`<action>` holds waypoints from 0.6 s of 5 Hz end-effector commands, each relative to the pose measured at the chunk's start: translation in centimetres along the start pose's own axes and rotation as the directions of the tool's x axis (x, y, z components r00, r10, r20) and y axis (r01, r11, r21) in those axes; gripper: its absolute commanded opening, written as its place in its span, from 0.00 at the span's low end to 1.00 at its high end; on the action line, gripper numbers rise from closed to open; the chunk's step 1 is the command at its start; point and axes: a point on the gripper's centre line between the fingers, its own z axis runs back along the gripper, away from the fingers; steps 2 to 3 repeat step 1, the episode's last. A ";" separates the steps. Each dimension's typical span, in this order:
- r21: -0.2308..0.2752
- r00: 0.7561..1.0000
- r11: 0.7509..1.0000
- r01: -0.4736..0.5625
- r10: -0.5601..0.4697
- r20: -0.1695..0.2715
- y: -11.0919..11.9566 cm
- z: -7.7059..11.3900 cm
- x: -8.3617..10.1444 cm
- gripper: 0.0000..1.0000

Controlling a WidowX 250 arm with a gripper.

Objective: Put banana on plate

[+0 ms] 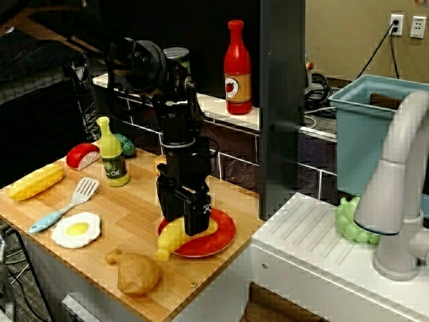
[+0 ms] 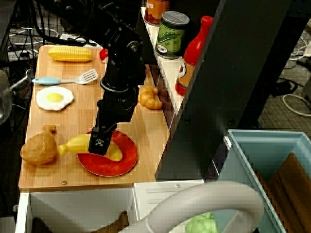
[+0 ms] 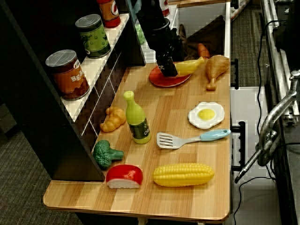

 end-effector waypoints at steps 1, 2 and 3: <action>0.021 1.000 1.000 -0.001 0.000 0.028 0.4 1.1 0.1 1.00; 0.021 1.000 1.000 -0.001 0.000 0.028 0.4 1.1 0.1 1.00; 0.021 1.000 1.000 -0.001 0.000 0.028 0.4 1.1 0.1 1.00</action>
